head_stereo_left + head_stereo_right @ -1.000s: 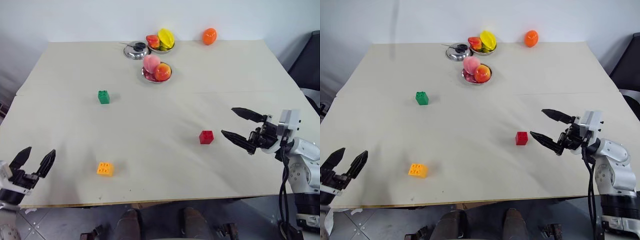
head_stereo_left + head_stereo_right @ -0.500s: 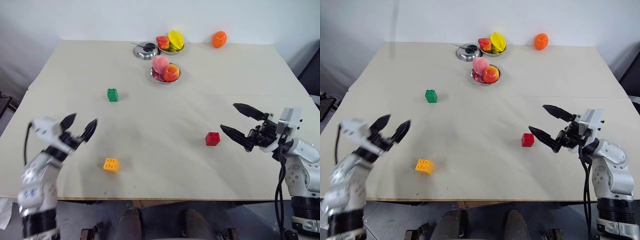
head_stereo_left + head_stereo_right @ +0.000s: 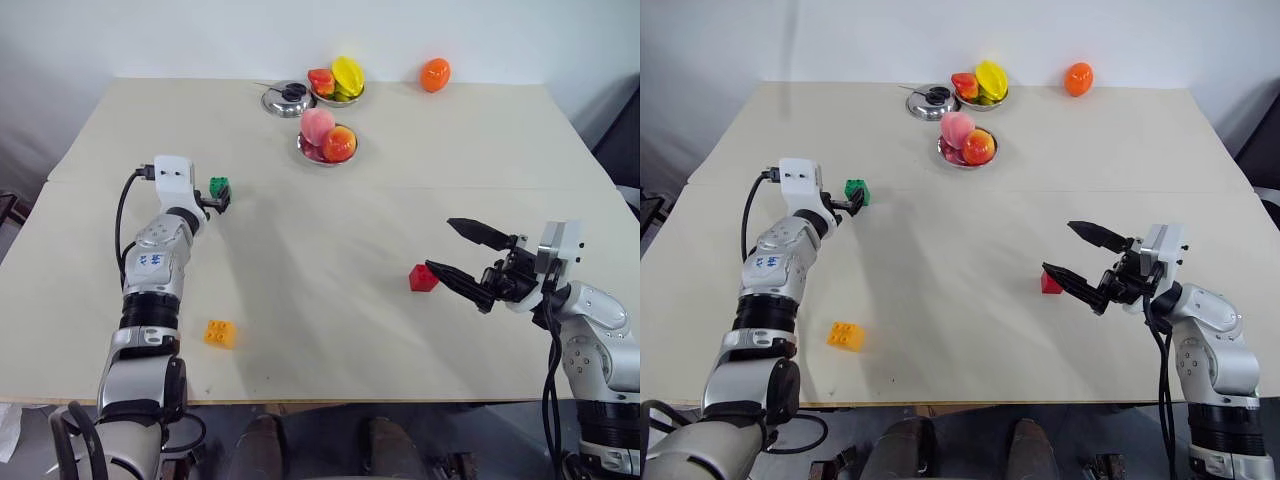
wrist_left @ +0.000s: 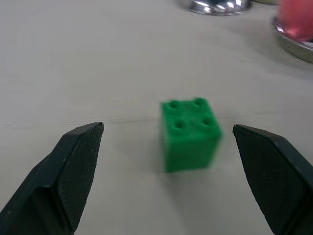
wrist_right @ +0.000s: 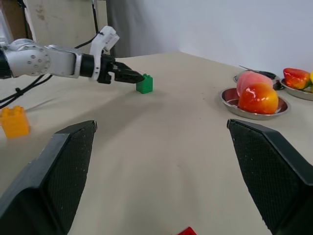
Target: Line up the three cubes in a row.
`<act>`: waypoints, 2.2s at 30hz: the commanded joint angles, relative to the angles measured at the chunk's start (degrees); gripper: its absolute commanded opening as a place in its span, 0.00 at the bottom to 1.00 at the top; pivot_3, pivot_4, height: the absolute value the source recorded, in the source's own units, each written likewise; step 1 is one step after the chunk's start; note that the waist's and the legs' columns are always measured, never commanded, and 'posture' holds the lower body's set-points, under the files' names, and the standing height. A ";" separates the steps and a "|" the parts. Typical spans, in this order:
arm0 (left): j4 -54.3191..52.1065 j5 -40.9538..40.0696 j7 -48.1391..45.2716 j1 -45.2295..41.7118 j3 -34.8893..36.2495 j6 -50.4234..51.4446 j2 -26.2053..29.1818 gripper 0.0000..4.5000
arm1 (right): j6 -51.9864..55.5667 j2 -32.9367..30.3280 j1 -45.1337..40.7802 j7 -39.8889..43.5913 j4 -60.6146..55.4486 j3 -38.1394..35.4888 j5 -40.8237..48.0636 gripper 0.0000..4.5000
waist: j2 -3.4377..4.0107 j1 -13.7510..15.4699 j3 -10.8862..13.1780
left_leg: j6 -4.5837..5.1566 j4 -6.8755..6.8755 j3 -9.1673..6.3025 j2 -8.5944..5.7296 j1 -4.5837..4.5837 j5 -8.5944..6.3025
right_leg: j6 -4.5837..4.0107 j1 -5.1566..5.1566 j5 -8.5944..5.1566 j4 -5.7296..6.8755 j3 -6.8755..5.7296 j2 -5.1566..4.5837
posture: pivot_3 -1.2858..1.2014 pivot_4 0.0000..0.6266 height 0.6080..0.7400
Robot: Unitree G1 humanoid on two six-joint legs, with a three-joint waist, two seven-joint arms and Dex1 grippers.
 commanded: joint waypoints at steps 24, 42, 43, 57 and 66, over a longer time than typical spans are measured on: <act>22.61 1.86 -3.36 -9.89 -0.36 -11.83 -1.12 0.37 | -1.45 2.10 1.11 -2.11 -4.48 -1.56 0.98 1.00 | -0.02 -0.22 0.01 | 0.00 -0.03 0.03 0.00 -0.01 0.00 | 0.02 -0.02 0.01 -0.02 0.00 0.01 | 0.52 0.24 1.00; -17.34 -11.99 -69.23 1.07 -12.66 -5.80 13.90 0.34 | -0.95 -10.24 15.60 9.96 -5.94 -12.36 3.15 1.00 | -0.01 0.40 0.02 | 0.04 -0.13 0.15 0.00 0.03 -0.02 | 0.02 0.02 0.01 -0.10 0.00 0.00 | 0.52 0.24 1.00; -19.76 -12.44 -70.48 1.38 -14.03 -3.53 13.82 0.34 | -1.25 -10.81 17.24 11.46 -6.19 -13.30 3.24 1.00 | -0.01 0.54 0.02 | 0.05 -0.05 0.14 0.01 0.03 -0.03 | 0.02 0.03 0.01 -0.08 0.01 0.00 | 0.52 0.24 1.00; -11.86 2.71 -60.10 -6.56 -31.68 0.35 -3.67 0.34 | -2.88 -10.78 22.61 16.85 -7.78 -13.26 1.71 1.00 | -0.01 1.09 0.02 | 0.07 0.24 0.07 0.02 0.04 -0.04 | 0.03 0.02 0.02 -0.08 0.04 0.00 | 0.52 0.24 1.00; 2.34 9.68 -56.51 -9.58 -34.69 -8.49 -11.48 0.34 | -1.98 -9.76 24.97 13.04 -11.30 -14.62 2.18 1.00 | -0.02 1.38 0.03 | 0.08 0.30 0.05 0.01 -0.01 -0.04 | 0.03 0.01 0.02 -0.13 0.04 -0.01 | 0.52 0.24 1.00</act>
